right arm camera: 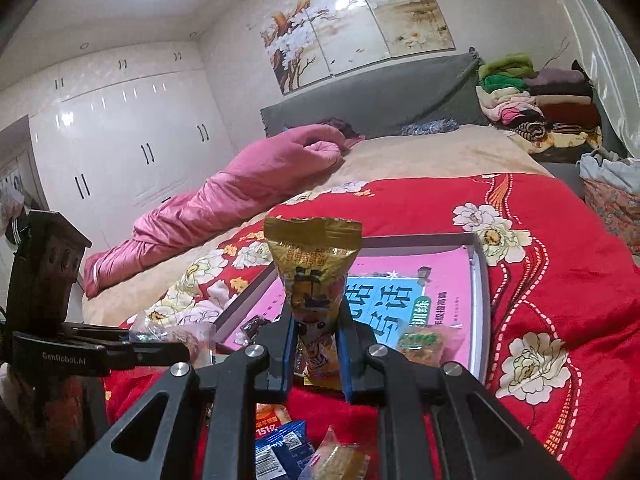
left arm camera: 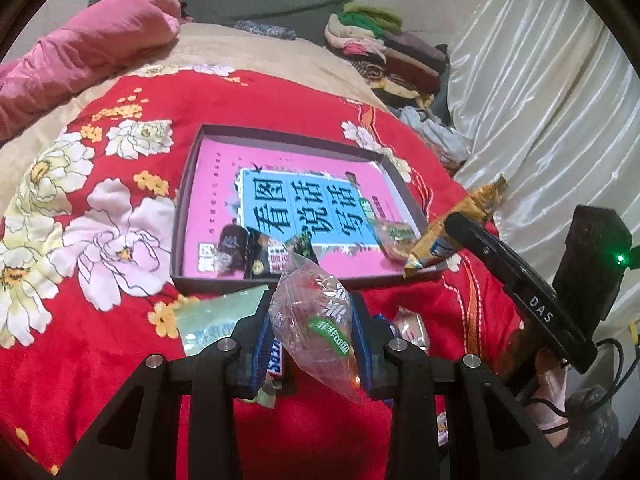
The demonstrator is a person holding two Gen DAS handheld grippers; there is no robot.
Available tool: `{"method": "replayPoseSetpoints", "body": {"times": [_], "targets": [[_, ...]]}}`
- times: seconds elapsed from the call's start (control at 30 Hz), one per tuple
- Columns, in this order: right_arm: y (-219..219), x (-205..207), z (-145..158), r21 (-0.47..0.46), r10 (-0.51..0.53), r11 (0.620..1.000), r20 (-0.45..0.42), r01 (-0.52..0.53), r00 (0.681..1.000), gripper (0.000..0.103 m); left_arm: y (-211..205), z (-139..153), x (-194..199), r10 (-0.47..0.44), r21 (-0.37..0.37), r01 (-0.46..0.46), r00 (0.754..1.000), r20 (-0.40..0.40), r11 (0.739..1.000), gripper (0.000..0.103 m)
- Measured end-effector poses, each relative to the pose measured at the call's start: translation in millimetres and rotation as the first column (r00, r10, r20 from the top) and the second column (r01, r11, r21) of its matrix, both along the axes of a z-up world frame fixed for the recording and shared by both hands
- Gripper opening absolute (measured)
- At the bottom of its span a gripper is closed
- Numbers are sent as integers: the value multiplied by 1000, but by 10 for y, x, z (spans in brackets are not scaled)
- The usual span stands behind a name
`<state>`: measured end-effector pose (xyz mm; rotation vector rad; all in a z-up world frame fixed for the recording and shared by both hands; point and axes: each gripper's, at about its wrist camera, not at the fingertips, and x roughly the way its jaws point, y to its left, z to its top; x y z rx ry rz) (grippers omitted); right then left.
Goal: Organize snacks
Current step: 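Lift the gold snack bar with the right tool while the left tool lifts the candy bag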
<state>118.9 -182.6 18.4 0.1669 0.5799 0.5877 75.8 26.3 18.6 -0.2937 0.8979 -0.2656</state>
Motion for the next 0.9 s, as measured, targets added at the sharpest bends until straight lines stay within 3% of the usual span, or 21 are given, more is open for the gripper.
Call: {"method": "replayPoseSetpoints", "body": {"times": [0.9], "targets": [[-454, 175, -32, 4, -172, 985, -16, 172, 985, 18, -288, 36, 509, 11, -53, -8, 998, 58, 999, 36]]}}
